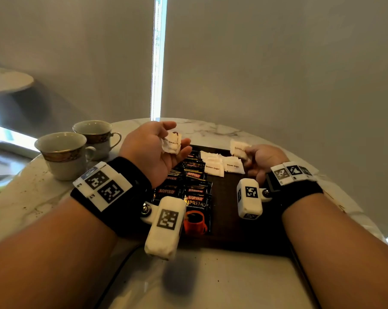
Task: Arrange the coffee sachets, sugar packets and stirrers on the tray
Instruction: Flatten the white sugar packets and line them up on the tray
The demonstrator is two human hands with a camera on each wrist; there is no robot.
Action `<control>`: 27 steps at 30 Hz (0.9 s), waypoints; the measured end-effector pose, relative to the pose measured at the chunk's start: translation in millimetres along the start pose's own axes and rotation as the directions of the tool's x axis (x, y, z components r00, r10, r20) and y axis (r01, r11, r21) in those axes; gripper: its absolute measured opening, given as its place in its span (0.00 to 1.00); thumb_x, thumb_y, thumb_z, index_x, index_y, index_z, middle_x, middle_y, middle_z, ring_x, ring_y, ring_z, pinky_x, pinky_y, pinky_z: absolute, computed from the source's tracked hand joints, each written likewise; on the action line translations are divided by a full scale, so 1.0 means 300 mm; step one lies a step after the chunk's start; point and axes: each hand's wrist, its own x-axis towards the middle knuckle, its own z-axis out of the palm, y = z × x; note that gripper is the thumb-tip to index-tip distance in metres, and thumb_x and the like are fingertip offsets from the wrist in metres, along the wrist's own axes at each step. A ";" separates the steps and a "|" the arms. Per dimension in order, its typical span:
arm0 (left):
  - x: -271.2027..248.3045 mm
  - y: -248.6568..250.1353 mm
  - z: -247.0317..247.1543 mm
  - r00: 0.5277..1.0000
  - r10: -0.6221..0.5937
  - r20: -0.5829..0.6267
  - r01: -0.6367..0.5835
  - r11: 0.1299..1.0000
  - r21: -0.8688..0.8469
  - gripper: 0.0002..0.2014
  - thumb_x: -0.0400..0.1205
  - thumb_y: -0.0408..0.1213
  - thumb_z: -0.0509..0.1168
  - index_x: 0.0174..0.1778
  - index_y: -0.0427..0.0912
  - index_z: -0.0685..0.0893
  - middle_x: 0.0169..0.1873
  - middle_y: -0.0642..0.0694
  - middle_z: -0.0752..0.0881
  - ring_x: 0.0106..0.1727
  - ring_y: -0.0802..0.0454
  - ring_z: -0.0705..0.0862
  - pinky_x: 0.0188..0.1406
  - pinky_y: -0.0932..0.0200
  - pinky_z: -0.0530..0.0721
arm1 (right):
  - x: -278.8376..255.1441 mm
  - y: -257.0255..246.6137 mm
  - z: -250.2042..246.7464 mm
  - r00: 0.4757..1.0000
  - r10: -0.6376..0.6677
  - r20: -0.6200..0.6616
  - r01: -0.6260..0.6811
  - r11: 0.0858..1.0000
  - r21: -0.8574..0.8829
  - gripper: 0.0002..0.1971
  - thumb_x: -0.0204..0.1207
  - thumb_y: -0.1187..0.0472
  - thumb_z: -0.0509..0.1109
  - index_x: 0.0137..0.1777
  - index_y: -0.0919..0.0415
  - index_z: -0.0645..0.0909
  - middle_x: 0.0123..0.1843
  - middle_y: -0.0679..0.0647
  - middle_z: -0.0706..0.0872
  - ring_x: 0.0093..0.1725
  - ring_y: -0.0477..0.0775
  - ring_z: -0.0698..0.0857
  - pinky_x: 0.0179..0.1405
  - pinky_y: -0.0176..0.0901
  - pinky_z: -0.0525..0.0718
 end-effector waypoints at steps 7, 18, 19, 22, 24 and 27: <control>-0.007 0.005 0.002 1.000 -0.008 0.005 0.008 1.000 0.001 0.16 0.87 0.28 0.49 0.58 0.36 0.82 0.61 0.31 0.80 0.47 0.40 0.87 0.34 0.54 0.91 | 0.009 0.033 -0.002 0.995 0.097 -0.020 -0.099 0.975 -0.201 0.07 0.79 0.62 0.69 0.52 0.66 0.83 0.41 0.58 0.83 0.24 0.47 0.72 0.21 0.43 0.73; -0.013 -0.003 0.006 1.000 -0.023 0.003 0.023 0.999 0.028 0.17 0.86 0.27 0.49 0.57 0.37 0.83 0.59 0.32 0.80 0.48 0.40 0.87 0.35 0.55 0.92 | -0.029 0.028 -0.013 0.991 0.127 0.041 -0.111 0.955 -0.275 0.09 0.79 0.65 0.68 0.56 0.68 0.82 0.28 0.57 0.83 0.16 0.47 0.74 0.15 0.37 0.68; -0.013 -0.003 0.006 1.000 -0.024 0.001 0.024 0.999 0.028 0.17 0.86 0.27 0.49 0.57 0.37 0.83 0.59 0.32 0.80 0.48 0.40 0.87 0.35 0.55 0.92 | -0.032 0.027 -0.015 0.991 0.131 0.041 -0.114 0.950 -0.292 0.09 0.80 0.65 0.68 0.56 0.68 0.83 0.27 0.56 0.83 0.16 0.47 0.74 0.14 0.37 0.68; -0.013 -0.002 0.004 1.000 -0.023 0.005 0.023 0.999 0.024 0.17 0.87 0.27 0.49 0.58 0.37 0.83 0.58 0.32 0.81 0.48 0.39 0.87 0.36 0.55 0.92 | -0.029 0.028 -0.013 0.990 0.136 0.037 -0.120 0.951 -0.284 0.08 0.80 0.65 0.69 0.56 0.68 0.82 0.30 0.58 0.86 0.19 0.47 0.77 0.20 0.37 0.71; -0.014 -0.001 0.003 1.000 -0.022 0.008 0.022 0.999 0.024 0.17 0.86 0.27 0.49 0.58 0.37 0.83 0.59 0.32 0.81 0.49 0.39 0.87 0.35 0.55 0.92 | -0.023 0.032 -0.011 0.990 0.138 0.028 -0.125 0.953 -0.274 0.09 0.79 0.64 0.70 0.56 0.67 0.83 0.31 0.58 0.89 0.23 0.48 0.79 0.28 0.38 0.73; -0.015 -0.002 0.003 1.000 -0.023 0.010 0.022 0.999 0.027 0.17 0.87 0.27 0.49 0.58 0.37 0.83 0.58 0.33 0.81 0.48 0.39 0.87 0.35 0.55 0.92 | -0.023 0.034 -0.011 0.990 0.141 0.029 -0.126 0.945 -0.301 0.09 0.78 0.63 0.72 0.55 0.65 0.85 0.30 0.56 0.89 0.25 0.48 0.78 0.32 0.41 0.73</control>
